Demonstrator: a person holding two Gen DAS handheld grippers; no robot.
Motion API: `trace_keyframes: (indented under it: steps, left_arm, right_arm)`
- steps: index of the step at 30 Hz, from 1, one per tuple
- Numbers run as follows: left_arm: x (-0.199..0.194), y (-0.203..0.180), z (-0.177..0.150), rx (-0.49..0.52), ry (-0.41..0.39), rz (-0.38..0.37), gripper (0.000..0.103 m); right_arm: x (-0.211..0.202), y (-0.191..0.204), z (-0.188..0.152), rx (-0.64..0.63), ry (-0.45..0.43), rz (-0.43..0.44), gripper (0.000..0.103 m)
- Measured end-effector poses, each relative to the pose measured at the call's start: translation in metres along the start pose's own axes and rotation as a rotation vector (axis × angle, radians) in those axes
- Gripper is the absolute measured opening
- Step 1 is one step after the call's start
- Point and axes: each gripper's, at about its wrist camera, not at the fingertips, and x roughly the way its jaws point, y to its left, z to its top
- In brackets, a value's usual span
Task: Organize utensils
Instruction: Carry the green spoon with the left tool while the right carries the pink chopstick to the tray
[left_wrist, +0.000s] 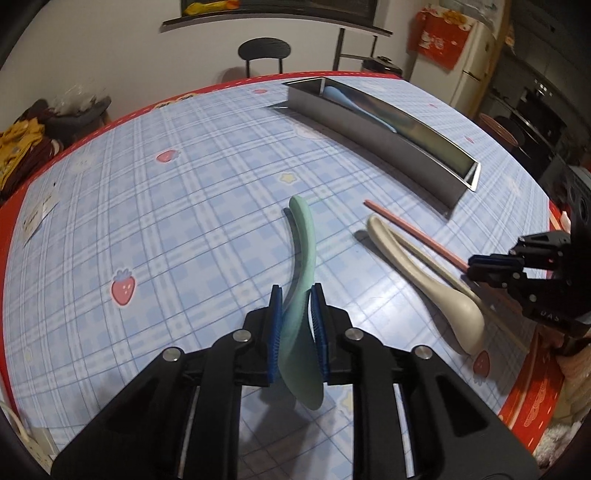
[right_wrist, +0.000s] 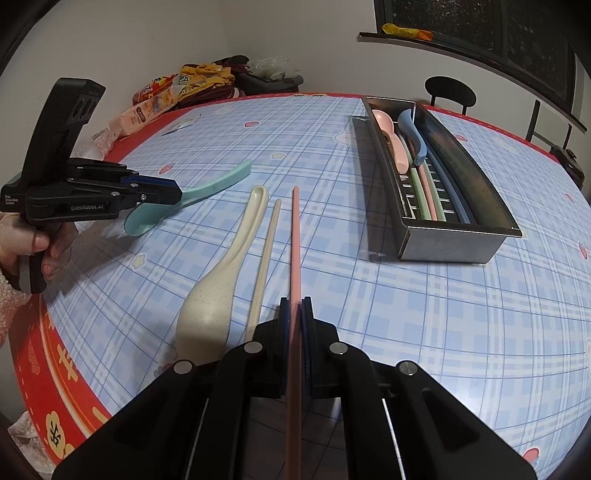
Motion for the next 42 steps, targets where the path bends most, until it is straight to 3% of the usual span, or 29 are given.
trace_keyframes:
  steps: [2, 11, 15, 19, 27, 42]
  left_arm:
    - [0.004, 0.003, -0.001, 0.000, 0.019, 0.015, 0.014]
    - [0.002, -0.001, -0.011, -0.029, -0.023, 0.008, 0.014]
    - [0.003, -0.002, -0.015, -0.088, -0.034, -0.042, 0.014]
    - [0.002, -0.003, -0.021, -0.131, -0.066, -0.045, 0.014]
    - [-0.009, -0.015, -0.032, -0.121, -0.131, 0.016, 0.013]
    - [-0.033, -0.006, -0.042, -0.170, -0.252, 0.051, 0.013]
  right_arm:
    - [-0.001, -0.001, -0.001, 0.001, 0.000, 0.001, 0.007]
    - [-0.001, 0.000, -0.001, -0.004, 0.000, -0.005, 0.007]
    - [0.000, 0.005, -0.001, -0.030, 0.001, -0.033, 0.007]
    - [0.001, 0.011, 0.000, -0.061, 0.000, -0.066, 0.007]
    - [0.004, 0.021, 0.000, -0.121, 0.001, -0.129, 0.007]
    - [-0.002, 0.009, -0.001, -0.064, -0.016, -0.056, 0.006]
